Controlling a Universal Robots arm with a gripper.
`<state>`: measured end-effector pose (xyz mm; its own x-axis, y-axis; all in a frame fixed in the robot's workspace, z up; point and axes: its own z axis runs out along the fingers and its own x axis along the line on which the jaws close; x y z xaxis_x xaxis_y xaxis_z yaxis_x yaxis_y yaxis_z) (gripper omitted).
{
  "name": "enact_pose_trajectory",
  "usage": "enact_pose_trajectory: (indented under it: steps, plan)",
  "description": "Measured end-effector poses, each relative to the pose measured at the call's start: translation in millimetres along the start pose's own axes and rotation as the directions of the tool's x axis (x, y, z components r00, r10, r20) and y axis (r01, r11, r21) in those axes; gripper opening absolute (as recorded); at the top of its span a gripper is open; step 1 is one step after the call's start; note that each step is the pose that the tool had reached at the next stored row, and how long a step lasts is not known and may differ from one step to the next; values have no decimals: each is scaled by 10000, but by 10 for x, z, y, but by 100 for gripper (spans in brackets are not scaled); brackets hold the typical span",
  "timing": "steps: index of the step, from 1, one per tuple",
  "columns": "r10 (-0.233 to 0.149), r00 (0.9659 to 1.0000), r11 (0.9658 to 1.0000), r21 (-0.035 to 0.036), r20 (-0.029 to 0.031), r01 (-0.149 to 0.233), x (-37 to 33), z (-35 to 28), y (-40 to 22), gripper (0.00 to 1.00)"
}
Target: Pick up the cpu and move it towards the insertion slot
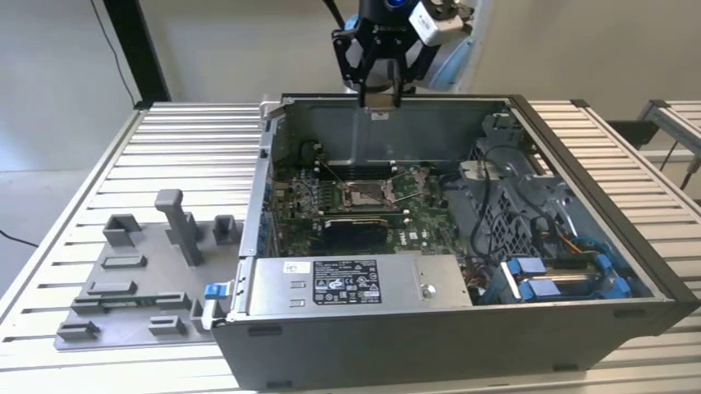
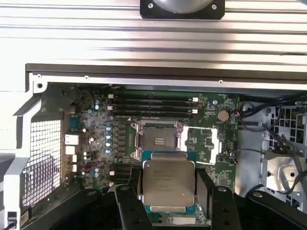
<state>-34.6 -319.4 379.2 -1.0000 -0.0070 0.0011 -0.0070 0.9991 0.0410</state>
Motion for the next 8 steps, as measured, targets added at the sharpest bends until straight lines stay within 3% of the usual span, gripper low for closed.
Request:
enact_pose_trajectory:
  steps: [5,8]
  plan:
    - [59,10000,10000,0,3,-59,64,3,30,0]
    - [61,10000,10000,1,2,-61,64,2,30,0]
